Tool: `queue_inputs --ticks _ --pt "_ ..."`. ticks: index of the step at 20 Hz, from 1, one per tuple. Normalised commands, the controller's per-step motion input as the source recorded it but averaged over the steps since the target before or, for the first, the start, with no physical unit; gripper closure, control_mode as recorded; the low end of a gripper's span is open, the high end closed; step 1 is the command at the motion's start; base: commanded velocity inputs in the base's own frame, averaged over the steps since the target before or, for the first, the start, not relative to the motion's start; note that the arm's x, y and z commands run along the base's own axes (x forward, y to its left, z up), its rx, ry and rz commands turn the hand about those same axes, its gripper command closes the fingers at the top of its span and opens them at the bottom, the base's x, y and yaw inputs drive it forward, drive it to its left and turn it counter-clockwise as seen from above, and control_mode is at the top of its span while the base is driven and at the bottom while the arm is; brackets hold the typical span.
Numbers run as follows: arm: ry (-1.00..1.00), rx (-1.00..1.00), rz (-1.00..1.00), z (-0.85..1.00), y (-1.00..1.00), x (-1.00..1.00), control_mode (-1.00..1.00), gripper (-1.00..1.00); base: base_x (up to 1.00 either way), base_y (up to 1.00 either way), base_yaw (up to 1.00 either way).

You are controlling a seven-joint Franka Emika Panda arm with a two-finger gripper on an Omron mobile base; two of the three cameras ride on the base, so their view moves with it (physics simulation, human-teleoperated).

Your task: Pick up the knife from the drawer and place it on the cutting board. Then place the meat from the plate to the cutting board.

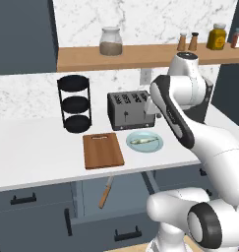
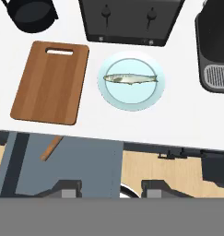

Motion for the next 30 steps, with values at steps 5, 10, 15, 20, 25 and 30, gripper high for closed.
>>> queue_inputs --ticks 5,10,15,20,25,30 --pt "0.0 0.0 0.0 -0.08 0.07 -0.11 -1.0 -1.0 0.0 0.0 0.0" --pt "0.0 0.0 0.0 0.0 0.0 0.0 1.0 -1.0 -0.35 0.48 0.0" --pt "0.0 0.0 0.0 0.0 0.0 0.0 1.0 -1.0 -0.22 0.68 -0.03" --pt "0.0 0.0 0.0 0.0 0.0 0.0 1.0 -1.0 -0.06 0.62 -0.09" --pt "0.0 0.0 0.0 0.0 0.0 0.0 1.0 -1.0 -0.15 0.46 -0.12" --pt "0.0 0.0 0.0 0.0 0.0 0.0 1.0 -1.0 -0.76 -0.22 -0.06"
